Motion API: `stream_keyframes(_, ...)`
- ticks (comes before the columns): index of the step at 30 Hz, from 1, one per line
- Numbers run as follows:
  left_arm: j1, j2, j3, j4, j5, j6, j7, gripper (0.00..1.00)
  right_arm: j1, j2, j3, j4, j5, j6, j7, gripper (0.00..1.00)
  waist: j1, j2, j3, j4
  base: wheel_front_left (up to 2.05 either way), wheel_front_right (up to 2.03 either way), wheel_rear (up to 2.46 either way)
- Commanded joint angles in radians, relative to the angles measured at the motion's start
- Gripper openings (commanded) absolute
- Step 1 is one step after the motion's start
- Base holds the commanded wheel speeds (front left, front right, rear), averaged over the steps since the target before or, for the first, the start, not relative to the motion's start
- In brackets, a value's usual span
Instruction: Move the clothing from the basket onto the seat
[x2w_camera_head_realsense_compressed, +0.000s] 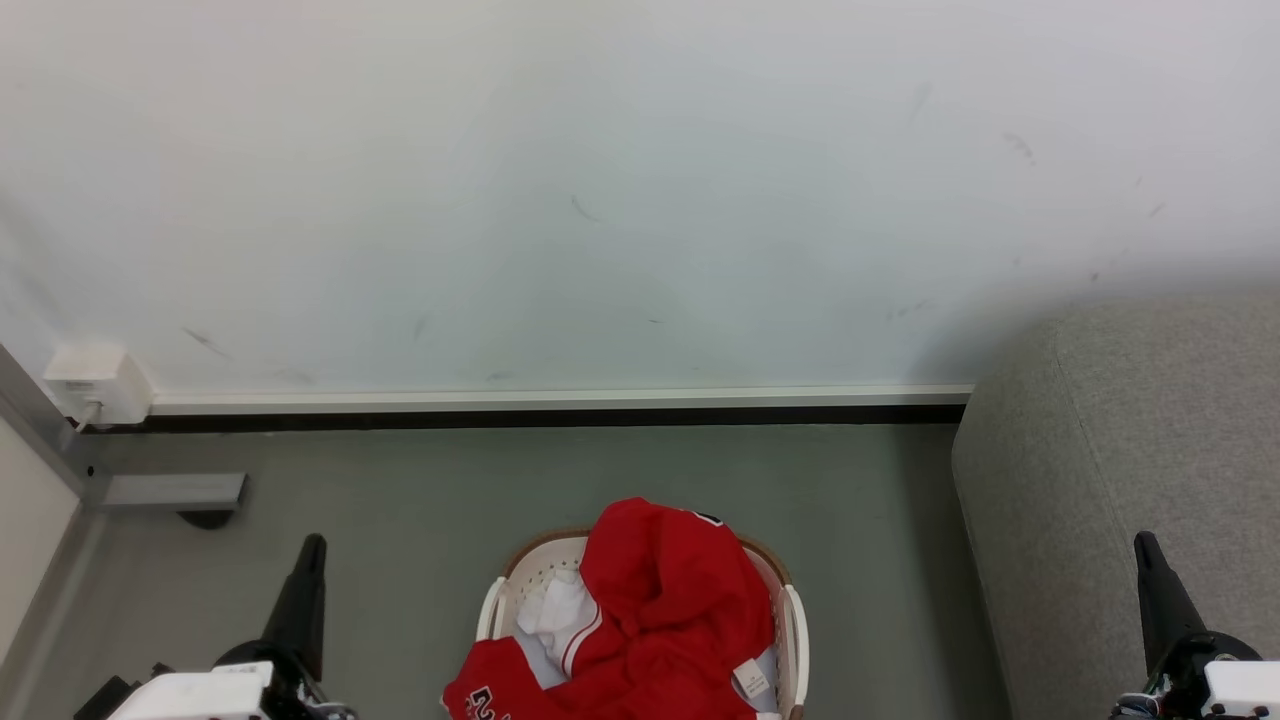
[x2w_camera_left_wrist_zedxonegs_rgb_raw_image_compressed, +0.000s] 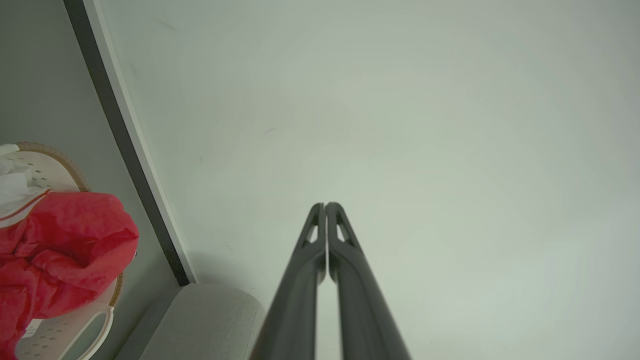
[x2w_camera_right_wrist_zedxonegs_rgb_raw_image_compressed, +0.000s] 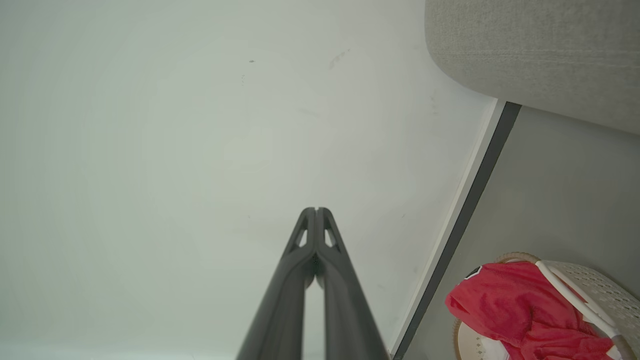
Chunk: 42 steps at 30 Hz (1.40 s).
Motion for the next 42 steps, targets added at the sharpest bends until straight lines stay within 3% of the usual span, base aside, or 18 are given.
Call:
stream_keyframes(1, -0.007, 0.007, 0.001, -0.003, -0.015, -0.001, 0.003, 0.0, -0.012, -0.007, -0.003, -0.004, 0.001, -0.002, 0.002, 0.0, 0.0, 0.0, 0.0, 0.0, 0.0, 0.0, 0.0)
stream_keyframes(37, -0.007, 0.007, 0.001, -0.003, -0.015, -0.001, 0.003, 0.0, -0.012, -0.007, -0.003, -0.004, 0.002, -0.002, 0.002, 0.0, 0.0, 0.0, 0.0, 0.0, 0.0, 0.0, 0.0)
stream_keyframes(38, 0.0, 0.0, 0.0, 0.0, 0.0, 0.0, 0.0, 1.0, 0.0, 0.0, 0.0, 0.0, 0.0, 0.0, 0.0, 1.0, 0.0001, 0.0, 0.0, 0.0, 0.0, 0.0, 0.0)
stream_keyframes(42, 0.028, -0.011, -0.003, 0.033, 0.003, 0.0, -0.002, 1.0, 0.028, 0.014, 0.006, 0.032, -0.001, 0.0, -0.002, 1.0, 0.0, 0.0, 0.0, 0.0, 0.0, 0.0, 0.0)
